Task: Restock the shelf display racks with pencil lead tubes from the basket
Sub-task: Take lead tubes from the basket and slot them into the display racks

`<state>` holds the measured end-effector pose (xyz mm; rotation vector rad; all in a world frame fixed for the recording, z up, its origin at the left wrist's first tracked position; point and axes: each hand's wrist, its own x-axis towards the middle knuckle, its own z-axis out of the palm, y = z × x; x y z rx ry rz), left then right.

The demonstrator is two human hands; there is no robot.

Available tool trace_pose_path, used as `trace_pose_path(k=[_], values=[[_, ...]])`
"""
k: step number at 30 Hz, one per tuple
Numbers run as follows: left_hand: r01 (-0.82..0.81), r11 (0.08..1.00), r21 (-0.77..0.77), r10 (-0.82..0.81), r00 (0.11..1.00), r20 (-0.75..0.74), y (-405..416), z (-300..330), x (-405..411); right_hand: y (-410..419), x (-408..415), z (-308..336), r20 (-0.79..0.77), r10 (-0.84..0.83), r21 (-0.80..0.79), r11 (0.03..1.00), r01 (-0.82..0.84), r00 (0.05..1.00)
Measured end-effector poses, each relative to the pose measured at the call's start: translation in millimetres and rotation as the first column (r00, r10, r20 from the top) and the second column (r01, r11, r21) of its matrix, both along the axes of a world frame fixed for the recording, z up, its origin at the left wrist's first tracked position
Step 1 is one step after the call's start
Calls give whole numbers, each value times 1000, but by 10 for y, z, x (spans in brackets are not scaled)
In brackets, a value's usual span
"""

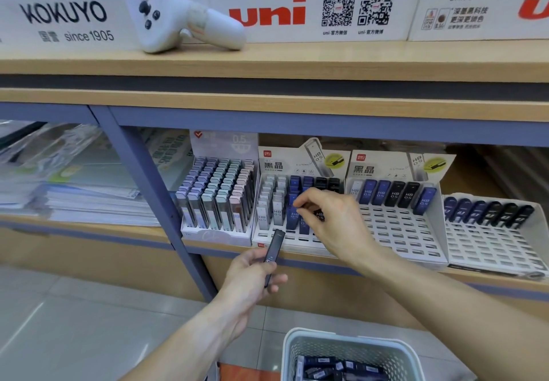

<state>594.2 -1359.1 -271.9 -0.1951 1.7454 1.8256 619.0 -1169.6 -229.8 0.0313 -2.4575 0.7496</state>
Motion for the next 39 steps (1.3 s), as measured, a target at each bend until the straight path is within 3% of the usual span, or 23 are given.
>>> trace_pose_path(k=[10,16,20,23,26,31,35,39], values=[[-24,1000,20,25,1000,-16,-17,61,3,-34,-28,96,93,33,-9,999,-33,995],[-30,999,36,32,997,-71,-12,70,18,7,-72,-42,109,-38,167,986,19,993],[-81,996,35,85,990,-110,-29,94,10,23,-28,14,55,-27,149,989,19,998],[-56,995,82,65,992,-106,-29,148,11,16,89,130,85,18,50,999,-22,996],[3,986,169,16,994,-108,9,243,58,31,262,159,229,94,-129,989,-65,969],[-33,961,276,67,991,-113,147,337,168,88,501,63,331,198,-465,885,-23,923],[-21,971,238,53,990,-128,249,329,218,147,640,44,371,270,-558,830,-19,888],[76,984,161,-44,979,-198,342,341,295,235,699,67,306,224,-653,757,33,925]])
